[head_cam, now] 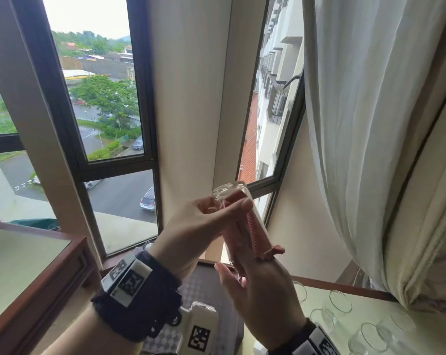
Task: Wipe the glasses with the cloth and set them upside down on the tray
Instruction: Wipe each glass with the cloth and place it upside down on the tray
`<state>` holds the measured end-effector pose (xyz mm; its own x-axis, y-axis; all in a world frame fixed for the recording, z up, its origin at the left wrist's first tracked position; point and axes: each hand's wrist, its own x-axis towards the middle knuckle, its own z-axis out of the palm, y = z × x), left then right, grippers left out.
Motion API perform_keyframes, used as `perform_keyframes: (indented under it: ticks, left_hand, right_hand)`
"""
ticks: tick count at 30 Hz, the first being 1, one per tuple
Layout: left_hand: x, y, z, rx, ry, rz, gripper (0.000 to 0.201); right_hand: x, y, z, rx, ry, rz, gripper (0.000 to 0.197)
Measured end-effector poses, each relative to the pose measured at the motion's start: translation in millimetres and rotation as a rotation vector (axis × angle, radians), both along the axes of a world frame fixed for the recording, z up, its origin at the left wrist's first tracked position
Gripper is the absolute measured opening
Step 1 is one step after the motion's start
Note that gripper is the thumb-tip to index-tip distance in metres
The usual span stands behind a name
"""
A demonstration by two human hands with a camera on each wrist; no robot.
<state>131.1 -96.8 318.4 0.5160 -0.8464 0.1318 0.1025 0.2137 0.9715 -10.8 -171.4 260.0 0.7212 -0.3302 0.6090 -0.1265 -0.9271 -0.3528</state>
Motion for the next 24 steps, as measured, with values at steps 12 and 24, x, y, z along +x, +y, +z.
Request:
perform_keyframes:
  ticks: [12, 24]
  left_hand:
    - [2.7, -7.5, -3.6, -0.049, 0.026, 0.001, 0.048]
    - [29.3, -4.6, -26.7, -0.177, 0.215, -0.432, 0.076]
  right_hand:
    - [-4.5, -9.1, 12.9, 0.704, -0.173, 0.329, 0.048]
    - [4.3, 14.3, 27.3, 1.44, -0.283, 0.698, 0.078]
